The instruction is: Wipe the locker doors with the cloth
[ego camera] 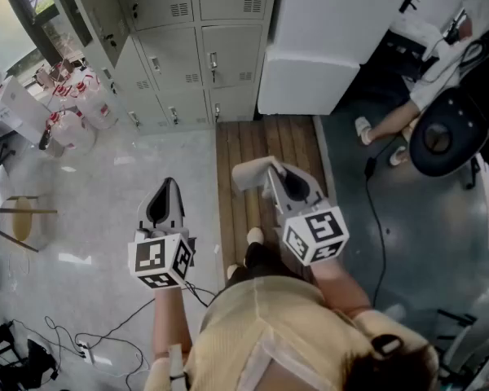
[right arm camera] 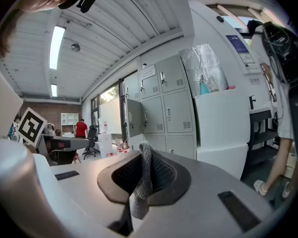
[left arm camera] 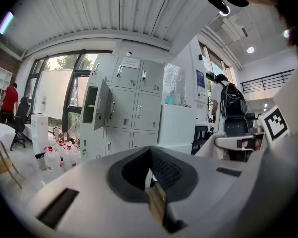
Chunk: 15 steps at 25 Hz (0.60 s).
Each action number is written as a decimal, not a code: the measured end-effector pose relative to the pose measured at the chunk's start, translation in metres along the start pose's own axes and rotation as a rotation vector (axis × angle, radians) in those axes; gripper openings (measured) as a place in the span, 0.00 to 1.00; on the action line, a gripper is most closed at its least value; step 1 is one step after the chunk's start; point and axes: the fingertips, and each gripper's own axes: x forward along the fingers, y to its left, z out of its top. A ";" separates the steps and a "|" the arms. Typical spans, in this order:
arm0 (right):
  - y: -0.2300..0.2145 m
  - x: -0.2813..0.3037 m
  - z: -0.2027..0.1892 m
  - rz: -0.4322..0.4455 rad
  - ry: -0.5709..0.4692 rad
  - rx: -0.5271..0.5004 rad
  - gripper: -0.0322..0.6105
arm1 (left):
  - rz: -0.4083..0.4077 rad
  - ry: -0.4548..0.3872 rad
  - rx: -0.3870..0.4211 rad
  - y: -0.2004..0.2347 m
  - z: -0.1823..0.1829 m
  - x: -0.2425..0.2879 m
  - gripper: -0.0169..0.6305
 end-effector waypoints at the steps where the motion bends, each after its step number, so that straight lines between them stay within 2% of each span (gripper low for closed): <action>1: -0.003 0.004 0.001 -0.002 -0.004 -0.006 0.08 | -0.002 -0.005 0.001 -0.001 0.002 0.005 0.00; 4: -0.010 0.014 0.002 0.000 -0.006 -0.012 0.08 | -0.011 -0.011 0.006 -0.004 0.004 0.017 0.00; 10: -0.022 0.037 0.012 0.043 -0.027 0.044 0.08 | -0.031 -0.002 -0.024 -0.005 0.004 0.042 0.00; 15: -0.042 0.064 0.014 0.054 -0.012 0.013 0.08 | -0.026 -0.009 -0.018 -0.005 0.013 0.074 0.00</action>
